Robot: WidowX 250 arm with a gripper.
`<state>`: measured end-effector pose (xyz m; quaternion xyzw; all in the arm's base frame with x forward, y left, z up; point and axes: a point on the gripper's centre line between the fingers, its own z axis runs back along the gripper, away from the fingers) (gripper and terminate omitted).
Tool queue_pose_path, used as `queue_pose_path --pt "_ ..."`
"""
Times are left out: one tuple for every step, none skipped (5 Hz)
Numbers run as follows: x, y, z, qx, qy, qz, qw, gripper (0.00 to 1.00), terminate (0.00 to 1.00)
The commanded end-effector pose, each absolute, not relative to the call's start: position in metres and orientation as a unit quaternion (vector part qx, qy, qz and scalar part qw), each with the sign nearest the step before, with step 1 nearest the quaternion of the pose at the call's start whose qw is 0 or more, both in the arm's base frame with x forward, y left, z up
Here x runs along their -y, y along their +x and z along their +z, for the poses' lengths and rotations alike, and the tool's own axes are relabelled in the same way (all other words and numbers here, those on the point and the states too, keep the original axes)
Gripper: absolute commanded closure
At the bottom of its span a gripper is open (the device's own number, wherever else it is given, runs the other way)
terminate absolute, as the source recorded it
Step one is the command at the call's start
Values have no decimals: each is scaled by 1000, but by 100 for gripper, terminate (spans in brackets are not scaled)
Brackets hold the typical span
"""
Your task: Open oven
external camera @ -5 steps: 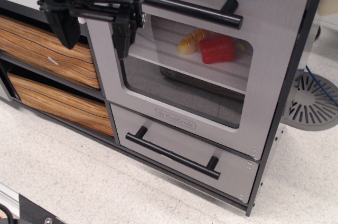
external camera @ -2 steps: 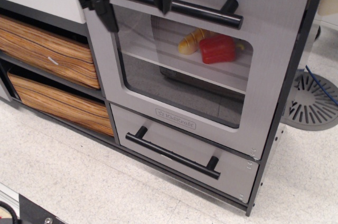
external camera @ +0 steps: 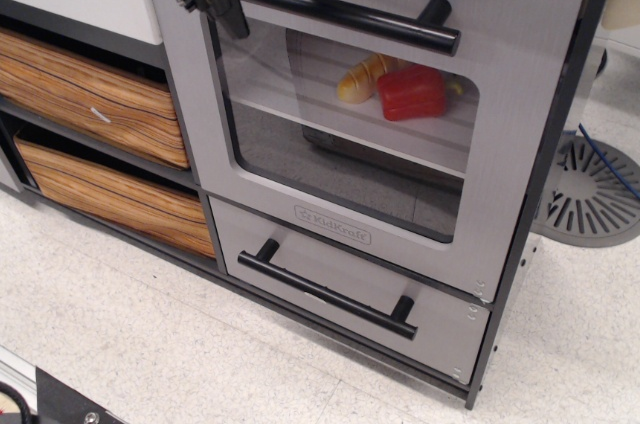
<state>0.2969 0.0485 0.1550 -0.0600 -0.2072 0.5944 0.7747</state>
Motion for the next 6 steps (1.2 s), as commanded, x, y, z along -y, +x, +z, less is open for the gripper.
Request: queue_pose_path --pt "-66 316 166 237 -65 621 744 0 0" --pt "-70 314 158 242 -55 615 749 0 0" --pt "-73 313 149 245 -43 609 753 0 0" --pt "-73 310 137 244 -33 602 759 0 0" --pt "-72 304 134 240 -33 595 767 0 0" --pt "-69 295 138 233 -45 583 777 0 0"
